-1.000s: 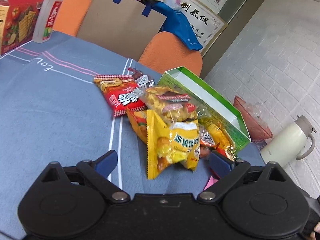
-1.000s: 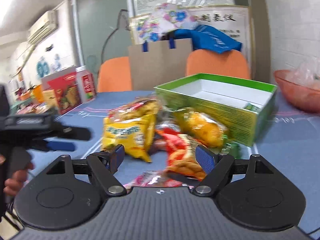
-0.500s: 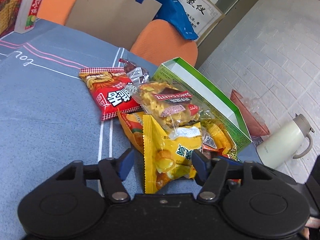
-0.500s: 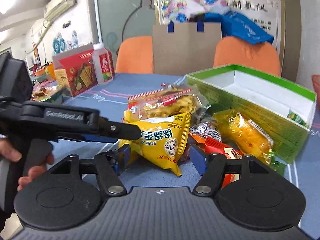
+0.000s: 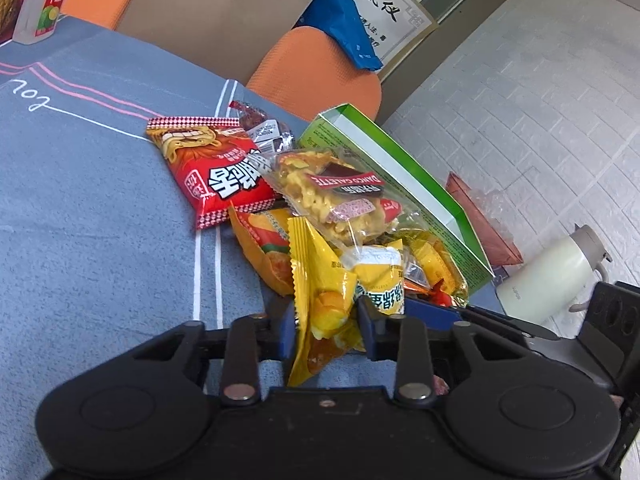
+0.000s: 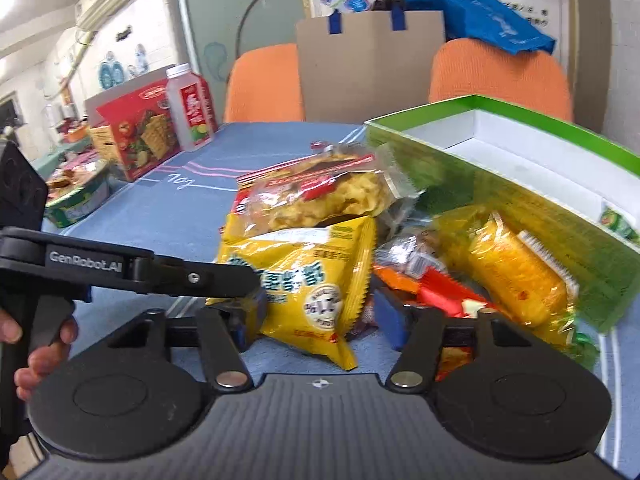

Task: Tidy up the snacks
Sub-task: 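Grasp a yellow snack bag with the right gripper while the left grasps another yellow bag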

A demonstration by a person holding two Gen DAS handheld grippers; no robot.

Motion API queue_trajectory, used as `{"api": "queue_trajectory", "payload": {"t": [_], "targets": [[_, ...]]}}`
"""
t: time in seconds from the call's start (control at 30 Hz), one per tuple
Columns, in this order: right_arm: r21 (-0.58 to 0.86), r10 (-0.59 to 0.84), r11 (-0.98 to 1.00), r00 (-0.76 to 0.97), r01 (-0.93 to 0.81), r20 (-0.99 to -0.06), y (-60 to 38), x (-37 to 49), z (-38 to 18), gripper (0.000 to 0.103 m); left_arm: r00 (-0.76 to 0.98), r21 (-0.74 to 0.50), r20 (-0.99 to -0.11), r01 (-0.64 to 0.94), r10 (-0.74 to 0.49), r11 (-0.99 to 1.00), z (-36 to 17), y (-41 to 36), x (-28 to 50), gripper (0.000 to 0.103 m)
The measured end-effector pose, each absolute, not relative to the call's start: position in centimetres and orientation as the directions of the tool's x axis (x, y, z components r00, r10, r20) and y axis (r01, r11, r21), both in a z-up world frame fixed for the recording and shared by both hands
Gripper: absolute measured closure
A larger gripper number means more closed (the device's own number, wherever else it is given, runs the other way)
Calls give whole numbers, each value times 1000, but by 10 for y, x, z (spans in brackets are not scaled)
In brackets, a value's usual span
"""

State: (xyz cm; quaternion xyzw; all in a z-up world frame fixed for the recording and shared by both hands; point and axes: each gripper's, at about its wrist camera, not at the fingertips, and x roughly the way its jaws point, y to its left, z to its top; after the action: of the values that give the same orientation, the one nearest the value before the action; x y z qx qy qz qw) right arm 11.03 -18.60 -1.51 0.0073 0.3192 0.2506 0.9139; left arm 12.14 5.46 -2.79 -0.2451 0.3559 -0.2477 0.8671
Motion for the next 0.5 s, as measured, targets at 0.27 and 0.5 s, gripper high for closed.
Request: {"api": "queue_trajectory", "payload": {"t": [0.27,0.5], "targets": [[276,547,829,600,-487,-584,-191,108,-22,27,653,-583,-512,213,-558,784,-30,59,114,43],[283,550,830,624,-480,-555,-190,98,-21,53,642,-575,-509,242,-573,782,-19,48,98,80]]}}
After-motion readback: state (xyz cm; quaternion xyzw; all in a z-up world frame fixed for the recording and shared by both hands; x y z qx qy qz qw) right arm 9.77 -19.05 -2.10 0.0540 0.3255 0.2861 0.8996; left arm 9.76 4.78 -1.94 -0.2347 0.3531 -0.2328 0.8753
